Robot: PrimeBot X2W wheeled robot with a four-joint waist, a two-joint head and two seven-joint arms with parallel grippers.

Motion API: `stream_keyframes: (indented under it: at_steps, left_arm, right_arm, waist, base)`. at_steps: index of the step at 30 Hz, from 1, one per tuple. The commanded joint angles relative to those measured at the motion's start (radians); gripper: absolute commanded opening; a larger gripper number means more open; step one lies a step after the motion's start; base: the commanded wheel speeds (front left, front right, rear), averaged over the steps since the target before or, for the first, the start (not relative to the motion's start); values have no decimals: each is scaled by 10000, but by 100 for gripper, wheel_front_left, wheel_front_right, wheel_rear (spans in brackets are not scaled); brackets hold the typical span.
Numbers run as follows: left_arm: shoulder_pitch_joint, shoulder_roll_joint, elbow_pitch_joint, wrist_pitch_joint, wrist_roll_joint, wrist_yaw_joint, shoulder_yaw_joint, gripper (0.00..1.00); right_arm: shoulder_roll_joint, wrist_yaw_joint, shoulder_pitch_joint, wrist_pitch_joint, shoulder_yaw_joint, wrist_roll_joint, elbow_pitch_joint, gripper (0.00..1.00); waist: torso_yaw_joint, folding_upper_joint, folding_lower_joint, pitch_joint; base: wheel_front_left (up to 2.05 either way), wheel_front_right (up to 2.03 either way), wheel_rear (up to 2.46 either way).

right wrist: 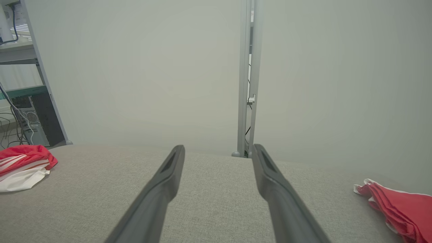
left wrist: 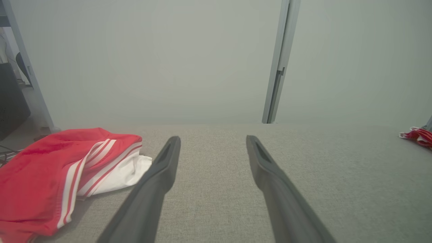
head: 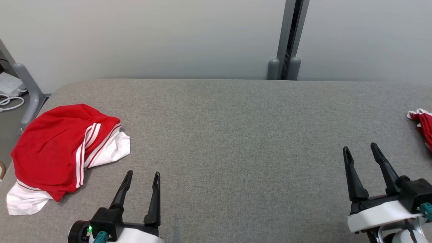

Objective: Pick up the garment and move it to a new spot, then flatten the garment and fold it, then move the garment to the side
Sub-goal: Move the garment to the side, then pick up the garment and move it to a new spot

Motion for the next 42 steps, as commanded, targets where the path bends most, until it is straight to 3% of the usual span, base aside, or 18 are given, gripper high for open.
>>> stream_keyframes:
  at_steps: [1, 42]
  left_arm:
    - [46, 38, -42, -38, -45, 34, -10, 100]
    - [-27, 37, -108, -39, -118, 40, -307, 100]
  right_arm:
    - [12, -3, 62, -53, -32, -49, -54, 100]
    - [83, -3, 141, -54, -36, 175, 195, 100]
  waist:
    - [2, -1, 0, -2]
    - [-154, -1, 0, -39]
  base:
    - [0, 0, 0]
    - [0, 0, 0]
